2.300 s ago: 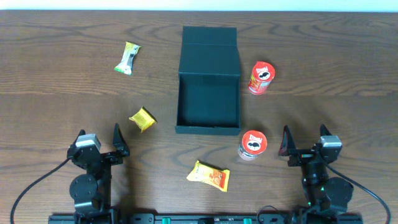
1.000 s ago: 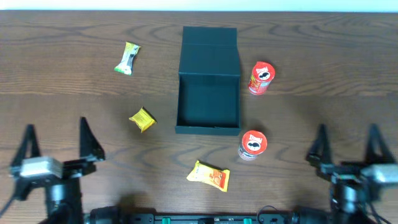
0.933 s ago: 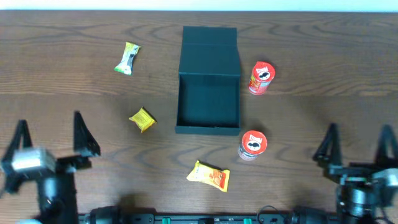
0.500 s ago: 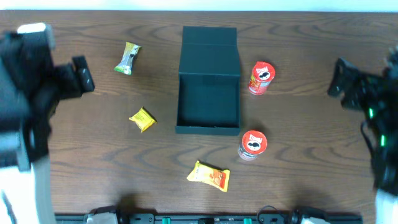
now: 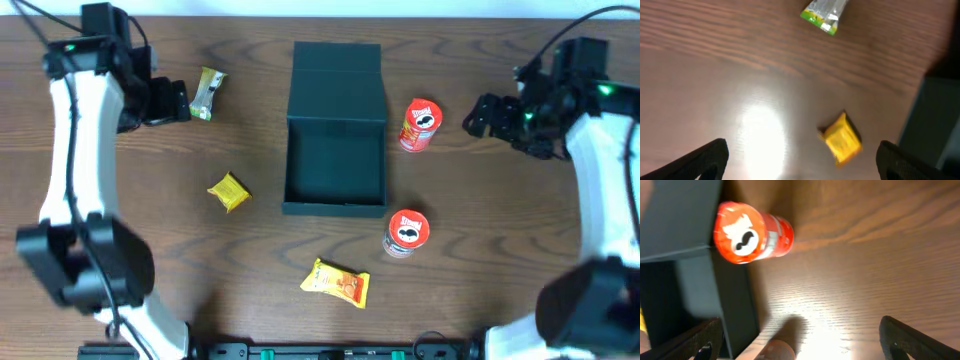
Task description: Pack container
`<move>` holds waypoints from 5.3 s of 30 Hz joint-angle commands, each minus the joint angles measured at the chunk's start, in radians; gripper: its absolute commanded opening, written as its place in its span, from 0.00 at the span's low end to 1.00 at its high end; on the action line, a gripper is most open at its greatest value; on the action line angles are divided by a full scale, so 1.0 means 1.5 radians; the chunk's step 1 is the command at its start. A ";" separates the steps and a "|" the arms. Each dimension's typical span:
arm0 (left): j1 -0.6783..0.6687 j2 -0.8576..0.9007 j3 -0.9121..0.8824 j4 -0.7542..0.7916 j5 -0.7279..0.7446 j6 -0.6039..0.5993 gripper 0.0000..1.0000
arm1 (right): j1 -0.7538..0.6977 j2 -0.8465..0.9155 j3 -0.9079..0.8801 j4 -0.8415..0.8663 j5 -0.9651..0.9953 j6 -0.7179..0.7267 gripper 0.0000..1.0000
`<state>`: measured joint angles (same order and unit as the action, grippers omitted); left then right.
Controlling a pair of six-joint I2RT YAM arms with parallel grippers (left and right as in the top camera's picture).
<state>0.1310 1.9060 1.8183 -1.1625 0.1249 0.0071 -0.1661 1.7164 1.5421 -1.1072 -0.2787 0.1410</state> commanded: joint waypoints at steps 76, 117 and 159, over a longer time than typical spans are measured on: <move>-0.088 0.180 0.021 0.149 -0.152 0.201 0.96 | 0.199 0.172 0.011 0.210 0.099 0.280 0.61; -0.088 0.180 0.021 0.102 -0.099 0.164 0.95 | 0.342 0.166 0.302 -0.183 -0.093 0.268 0.57; -0.088 0.180 0.021 0.065 -0.083 0.159 0.95 | 0.364 0.203 0.083 -0.098 -0.107 0.330 0.59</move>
<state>-0.0013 2.1826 1.8256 -1.0580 -0.0059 0.2581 0.3820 1.9900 1.6653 -1.2591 -0.4137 0.6193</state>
